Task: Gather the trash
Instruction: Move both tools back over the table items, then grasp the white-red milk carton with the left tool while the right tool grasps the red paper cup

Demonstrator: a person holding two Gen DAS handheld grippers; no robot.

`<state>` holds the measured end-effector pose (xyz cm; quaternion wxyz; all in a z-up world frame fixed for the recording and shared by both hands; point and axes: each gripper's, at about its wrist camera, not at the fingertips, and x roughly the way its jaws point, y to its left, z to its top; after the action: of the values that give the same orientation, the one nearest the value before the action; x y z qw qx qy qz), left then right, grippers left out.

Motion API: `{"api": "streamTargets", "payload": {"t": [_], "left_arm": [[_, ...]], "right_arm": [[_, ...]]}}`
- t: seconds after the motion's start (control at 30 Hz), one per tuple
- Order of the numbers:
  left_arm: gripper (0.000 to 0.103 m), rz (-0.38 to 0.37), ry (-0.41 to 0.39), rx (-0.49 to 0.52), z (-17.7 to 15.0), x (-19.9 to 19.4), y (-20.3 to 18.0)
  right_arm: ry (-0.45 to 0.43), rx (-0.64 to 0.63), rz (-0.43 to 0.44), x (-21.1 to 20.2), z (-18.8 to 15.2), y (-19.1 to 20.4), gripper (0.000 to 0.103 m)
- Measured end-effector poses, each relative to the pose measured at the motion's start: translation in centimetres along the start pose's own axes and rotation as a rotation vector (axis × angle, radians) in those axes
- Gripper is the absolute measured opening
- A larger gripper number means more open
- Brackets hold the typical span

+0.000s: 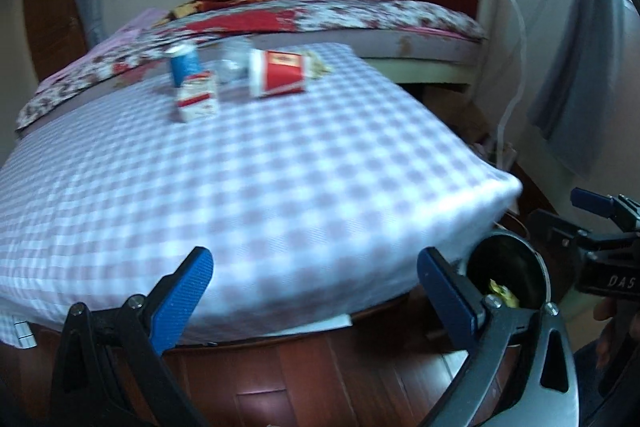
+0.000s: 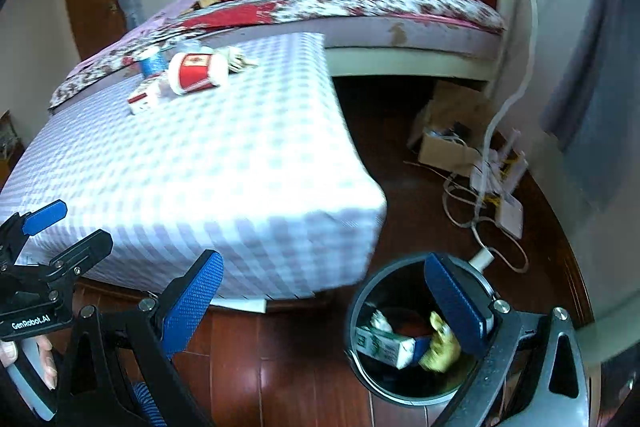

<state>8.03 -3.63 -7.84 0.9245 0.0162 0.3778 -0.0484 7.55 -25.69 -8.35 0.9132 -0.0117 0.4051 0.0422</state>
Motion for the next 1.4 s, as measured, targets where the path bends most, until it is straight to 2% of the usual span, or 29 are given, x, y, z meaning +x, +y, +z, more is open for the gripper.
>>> {"api": "streamTargets", "payload": {"t": [0.23, 0.37, 0.47, 0.53, 0.6, 0.83, 1.1, 1.17, 1.2, 1.23, 1.4], "left_arm": [[0.102, 0.070, -0.037, -0.059, 3.1, 1.3, 5.3], [0.102, 0.095, -0.064, -0.105, 5.2, 2.9, 8.4], [0.091, 0.102, -0.066, -0.118, 6.9, 5.1, 9.9], [0.076, 0.092, -0.056, -0.125, 7.8, 6.8, 10.7], [0.069, 0.077, -0.047, -0.143, 8.8, 8.6, 11.5], [0.069, 0.075, -0.041, -0.159, 11.7, 12.6, 12.2], [0.069, 0.076, -0.007, -0.161, 13.4, 16.6, 12.7], [0.069, 0.079, 0.022, -0.158, 13.7, 17.8, 13.2], [0.067, 0.075, 0.032, -0.160, 13.8, 18.2, 13.3], [0.054, 0.060, 0.052, -0.164, 13.8, 18.6, 13.6], [0.053, 0.084, 0.016, -0.163, 13.1, 17.2, 14.1]], "right_arm": [[-0.034, -0.070, 0.075, 2.3, 4.9, 5.1, 0.102], [-0.053, -0.096, 0.085, 4.2, 7.7, 7.1, 0.102], [-0.058, -0.102, 0.072, 6.2, 10.0, 8.3, 0.102], [-0.053, -0.100, 0.075, 7.7, 11.3, 8.8, 0.102], [-0.046, -0.099, 0.076, 9.3, 12.6, 9.2, 0.102], [-0.037, -0.101, 0.082, 14.5, 16.5, 11.0, 0.102], [-0.019, -0.125, 0.100, 18.1, 18.7, 12.4, 0.102], [-0.014, -0.134, 0.110, 18.6, 18.8, 12.8, 0.102], [-0.014, -0.139, 0.114, 18.7, 18.8, 12.9, 0.102], [-0.015, -0.143, 0.118, 18.8, 18.8, 13.0, 0.102], [-0.016, -0.148, 0.154, 19.3, 18.9, 14.1, 0.102]]}}
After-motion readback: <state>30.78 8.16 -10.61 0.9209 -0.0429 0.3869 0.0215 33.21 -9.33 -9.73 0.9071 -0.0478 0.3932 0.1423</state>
